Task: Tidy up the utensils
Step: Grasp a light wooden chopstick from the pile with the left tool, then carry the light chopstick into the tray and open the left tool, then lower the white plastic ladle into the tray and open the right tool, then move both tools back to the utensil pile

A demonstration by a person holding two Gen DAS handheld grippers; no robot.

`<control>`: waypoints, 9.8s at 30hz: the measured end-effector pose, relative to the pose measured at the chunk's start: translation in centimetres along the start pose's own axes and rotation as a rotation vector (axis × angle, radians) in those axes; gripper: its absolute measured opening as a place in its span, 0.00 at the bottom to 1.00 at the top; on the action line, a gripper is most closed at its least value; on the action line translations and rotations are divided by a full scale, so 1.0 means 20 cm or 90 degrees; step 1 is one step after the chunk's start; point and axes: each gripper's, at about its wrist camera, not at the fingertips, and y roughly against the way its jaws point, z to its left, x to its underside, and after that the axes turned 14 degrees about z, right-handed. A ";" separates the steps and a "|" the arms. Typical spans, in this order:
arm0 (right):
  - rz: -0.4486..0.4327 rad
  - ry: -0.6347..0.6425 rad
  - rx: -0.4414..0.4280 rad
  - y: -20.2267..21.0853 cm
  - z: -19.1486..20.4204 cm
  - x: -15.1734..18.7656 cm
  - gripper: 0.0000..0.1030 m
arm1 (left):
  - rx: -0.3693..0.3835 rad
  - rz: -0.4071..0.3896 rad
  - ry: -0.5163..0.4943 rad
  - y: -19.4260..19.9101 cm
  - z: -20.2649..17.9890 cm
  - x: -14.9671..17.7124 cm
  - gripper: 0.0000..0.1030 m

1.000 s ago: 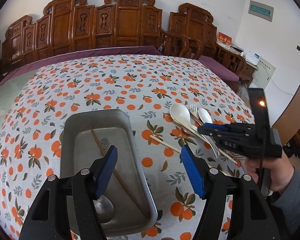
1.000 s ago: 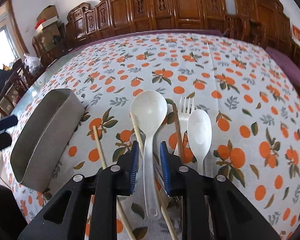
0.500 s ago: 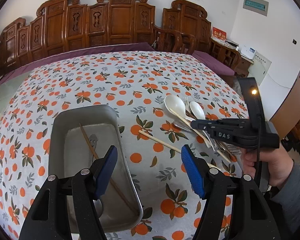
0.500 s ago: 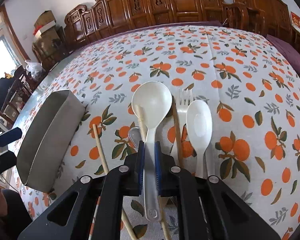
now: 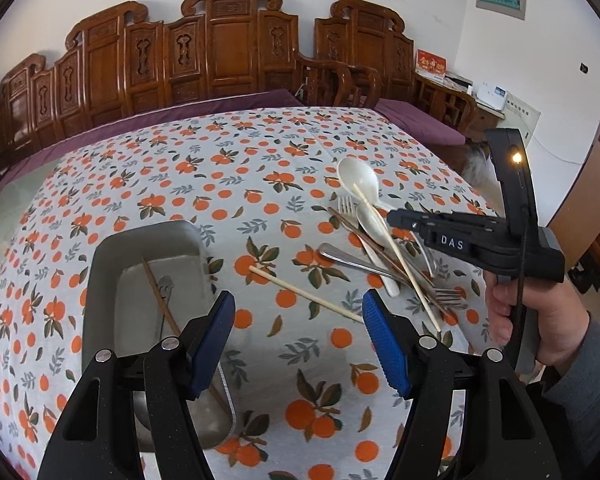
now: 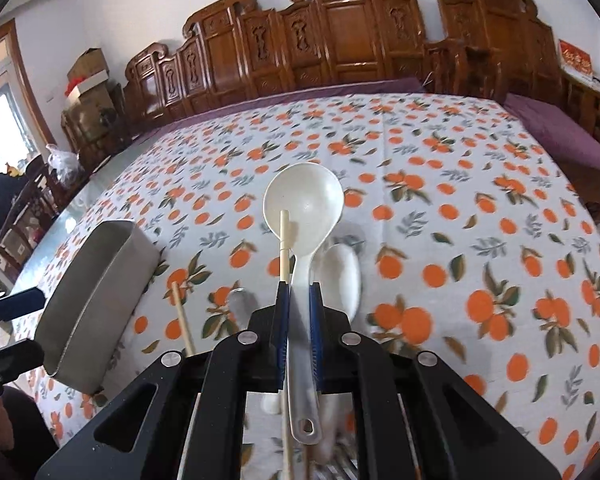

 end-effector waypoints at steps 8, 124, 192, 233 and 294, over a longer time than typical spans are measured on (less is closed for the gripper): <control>0.006 0.007 0.083 -0.01 -0.09 0.02 0.11 | -0.019 0.018 -0.008 -0.02 -0.09 -0.02 0.61; 0.036 0.095 0.004 -0.11 0.26 0.00 0.11 | -0.060 0.048 0.046 -0.06 0.38 -0.07 0.04; 0.048 0.127 -0.149 -0.17 1.11 0.02 0.11 | -0.091 0.029 0.162 0.01 0.88 0.03 0.04; 0.189 0.294 -0.046 -0.30 1.22 -0.05 0.27 | -0.061 -0.010 0.174 0.15 0.94 0.06 0.04; 0.036 -0.013 0.140 0.19 -0.05 0.16 0.22 | 0.022 -0.010 0.021 0.03 0.23 -0.01 0.22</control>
